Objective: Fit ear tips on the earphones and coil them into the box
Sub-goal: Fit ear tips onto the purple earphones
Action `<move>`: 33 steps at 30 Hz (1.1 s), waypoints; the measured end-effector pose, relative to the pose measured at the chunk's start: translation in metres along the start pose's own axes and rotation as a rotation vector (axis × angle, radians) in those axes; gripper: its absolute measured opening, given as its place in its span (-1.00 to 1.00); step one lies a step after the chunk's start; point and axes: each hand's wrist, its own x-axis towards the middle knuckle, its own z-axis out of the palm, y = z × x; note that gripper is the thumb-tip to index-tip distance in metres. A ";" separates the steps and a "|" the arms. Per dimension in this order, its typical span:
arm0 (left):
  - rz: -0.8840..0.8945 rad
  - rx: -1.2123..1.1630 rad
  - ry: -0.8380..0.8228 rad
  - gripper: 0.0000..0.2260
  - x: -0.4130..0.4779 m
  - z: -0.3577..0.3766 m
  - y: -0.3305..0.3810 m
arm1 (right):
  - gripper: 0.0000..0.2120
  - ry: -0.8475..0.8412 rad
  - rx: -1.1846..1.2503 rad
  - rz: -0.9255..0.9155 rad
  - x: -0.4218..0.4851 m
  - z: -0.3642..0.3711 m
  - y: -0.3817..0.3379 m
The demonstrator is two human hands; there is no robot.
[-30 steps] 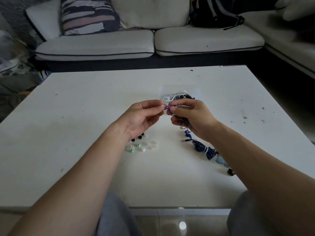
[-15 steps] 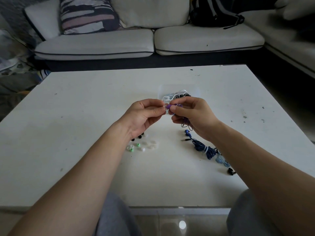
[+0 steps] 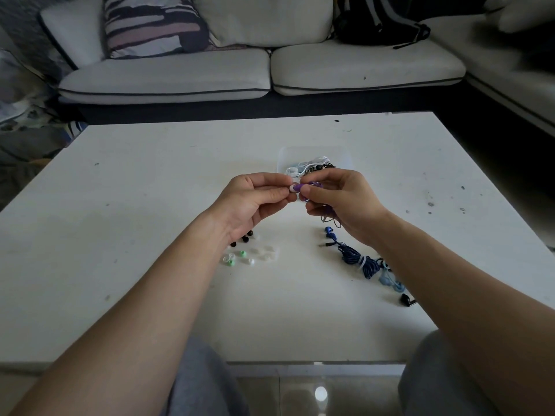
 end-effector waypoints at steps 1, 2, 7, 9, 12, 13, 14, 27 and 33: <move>-0.002 0.006 0.002 -0.83 0.000 0.000 0.000 | -0.94 -0.004 -0.001 0.001 0.000 0.000 0.001; -0.004 0.011 0.006 -0.83 0.000 0.001 0.000 | -0.94 -0.008 0.002 0.001 0.000 0.000 0.001; -0.014 0.026 0.005 -0.85 0.000 -0.001 0.001 | -0.92 -0.050 -0.007 0.032 0.003 -0.004 0.002; -0.022 0.044 -0.015 -0.85 0.000 -0.002 0.000 | -0.95 -0.097 -0.016 0.032 0.003 -0.006 0.002; -0.029 0.063 -0.030 -0.84 0.000 -0.004 0.000 | -0.96 -0.134 -0.037 0.031 0.002 -0.008 0.001; -0.031 0.066 -0.032 -0.84 0.000 -0.004 -0.001 | -0.96 -0.142 -0.043 0.031 0.002 -0.008 0.002; -0.033 0.067 -0.035 -0.83 0.000 -0.004 -0.001 | -0.96 -0.150 -0.048 0.031 0.002 -0.009 0.002; -0.031 0.072 -0.040 -0.77 0.002 -0.002 -0.004 | -0.96 -0.149 -0.094 0.024 0.004 -0.012 0.006; -0.032 0.073 -0.033 -0.73 0.002 -0.001 -0.004 | -0.96 -0.136 -0.121 0.006 0.004 -0.012 0.005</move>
